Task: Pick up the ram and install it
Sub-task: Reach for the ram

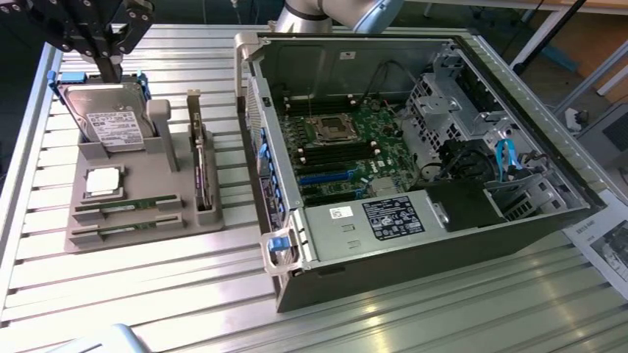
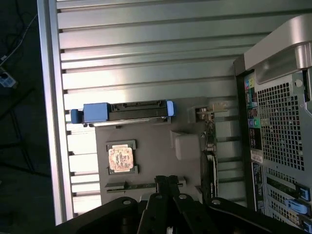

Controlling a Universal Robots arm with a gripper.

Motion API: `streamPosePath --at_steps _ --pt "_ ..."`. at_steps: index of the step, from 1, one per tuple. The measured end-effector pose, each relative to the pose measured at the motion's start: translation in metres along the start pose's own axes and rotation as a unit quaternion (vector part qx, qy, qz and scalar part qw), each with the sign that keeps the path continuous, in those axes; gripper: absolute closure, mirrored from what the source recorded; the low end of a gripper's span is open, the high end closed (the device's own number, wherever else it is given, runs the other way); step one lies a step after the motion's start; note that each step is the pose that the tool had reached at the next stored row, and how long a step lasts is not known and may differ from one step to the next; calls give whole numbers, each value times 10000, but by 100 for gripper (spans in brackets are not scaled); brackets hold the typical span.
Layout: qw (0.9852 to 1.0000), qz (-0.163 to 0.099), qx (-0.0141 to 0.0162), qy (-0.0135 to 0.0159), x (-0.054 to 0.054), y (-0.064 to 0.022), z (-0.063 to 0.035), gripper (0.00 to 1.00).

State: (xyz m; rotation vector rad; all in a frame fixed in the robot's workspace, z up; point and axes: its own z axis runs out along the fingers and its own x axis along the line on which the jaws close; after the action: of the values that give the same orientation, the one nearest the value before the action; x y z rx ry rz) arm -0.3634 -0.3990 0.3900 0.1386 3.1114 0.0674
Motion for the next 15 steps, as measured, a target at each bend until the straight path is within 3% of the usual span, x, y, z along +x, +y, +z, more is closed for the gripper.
streamPosePath --at_steps 3,12,15 --pt "10000 0 0 0 -1 -22 -1 90" --pt "10000 0 0 0 -19 -211 -9 90" --pt "10000 1 0 0 -20 -224 -9 90"
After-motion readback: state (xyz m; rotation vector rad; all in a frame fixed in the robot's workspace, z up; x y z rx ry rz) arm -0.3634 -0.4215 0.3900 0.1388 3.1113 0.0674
